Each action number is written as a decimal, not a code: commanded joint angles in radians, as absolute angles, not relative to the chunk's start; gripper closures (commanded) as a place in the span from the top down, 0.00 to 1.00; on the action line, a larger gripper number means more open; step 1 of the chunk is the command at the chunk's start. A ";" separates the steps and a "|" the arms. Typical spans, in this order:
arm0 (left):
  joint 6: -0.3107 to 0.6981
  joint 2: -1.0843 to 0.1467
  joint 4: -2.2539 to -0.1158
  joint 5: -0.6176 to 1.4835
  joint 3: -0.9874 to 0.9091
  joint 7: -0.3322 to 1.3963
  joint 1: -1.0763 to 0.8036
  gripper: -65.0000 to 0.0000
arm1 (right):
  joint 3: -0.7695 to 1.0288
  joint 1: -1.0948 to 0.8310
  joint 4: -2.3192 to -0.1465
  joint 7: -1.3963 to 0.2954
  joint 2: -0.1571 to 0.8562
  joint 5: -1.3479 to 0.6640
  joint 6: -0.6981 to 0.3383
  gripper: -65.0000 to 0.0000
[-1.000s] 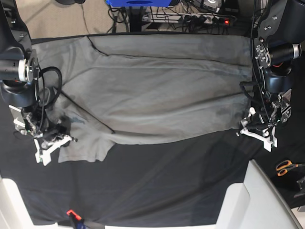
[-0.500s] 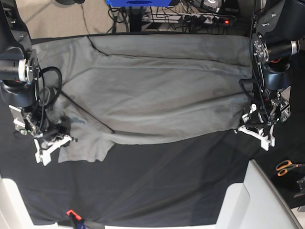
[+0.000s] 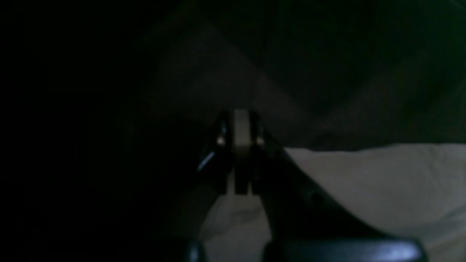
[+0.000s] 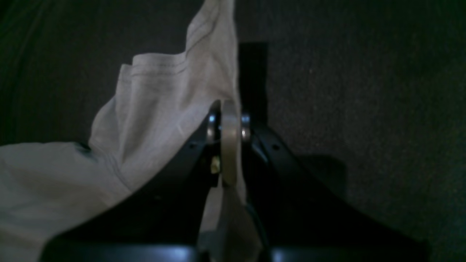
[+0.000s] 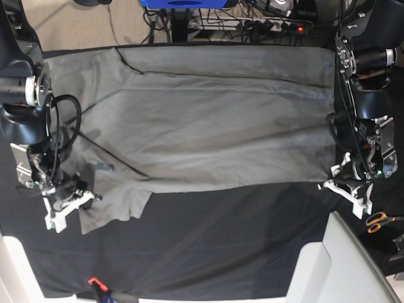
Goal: Fold the T-shirt properly
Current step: 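Grasp the shirt's hem-side edge with both grippers, then lift the held edge and fold it toward the collar with both grippers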
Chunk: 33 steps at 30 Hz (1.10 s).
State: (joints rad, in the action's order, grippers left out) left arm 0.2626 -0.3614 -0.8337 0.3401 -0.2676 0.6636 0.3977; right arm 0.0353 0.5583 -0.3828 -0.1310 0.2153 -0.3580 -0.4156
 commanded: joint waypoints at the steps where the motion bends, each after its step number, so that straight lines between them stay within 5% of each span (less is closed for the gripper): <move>1: 0.266 -0.383 -0.857 0.348 -0.272 0.647 0.429 0.00 | 0.039 0.585 -0.400 -0.108 0.229 -0.364 -0.420 0.00; 33: 0.266 -0.392 -0.894 0.346 -0.269 0.647 0.479 0.00 | -0.084 0.616 -0.539 -0.028 0.231 -0.363 -0.418 0.00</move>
